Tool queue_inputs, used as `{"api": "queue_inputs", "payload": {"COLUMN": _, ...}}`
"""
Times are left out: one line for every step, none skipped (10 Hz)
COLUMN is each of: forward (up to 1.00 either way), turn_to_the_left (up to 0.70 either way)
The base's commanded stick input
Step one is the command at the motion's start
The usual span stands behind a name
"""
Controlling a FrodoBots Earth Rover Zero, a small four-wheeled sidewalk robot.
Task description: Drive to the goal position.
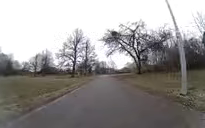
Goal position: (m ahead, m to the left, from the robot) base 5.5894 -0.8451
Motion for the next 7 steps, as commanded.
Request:
{"api": "queue_inputs", "payload": {"forward": 1.00, "turn_to_the_left": 0.00}}
{"api": "queue_inputs", "payload": {"forward": 1.00, "turn_to_the_left": 0.00}}
{"api": "queue_inputs", "payload": {"forward": 1.00, "turn_to_the_left": 0.00}}
{"api": "queue_inputs", "payload": {"forward": 1.00, "turn_to_the_left": 0.00}}
{"api": "queue_inputs", "payload": {"forward": 1.00, "turn_to_the_left": 0.00}}
{"api": "queue_inputs", "payload": {"forward": 1.00, "turn_to_the_left": 0.00}}
{"api": "queue_inputs", "payload": {"forward": 1.00, "turn_to_the_left": 0.00}}
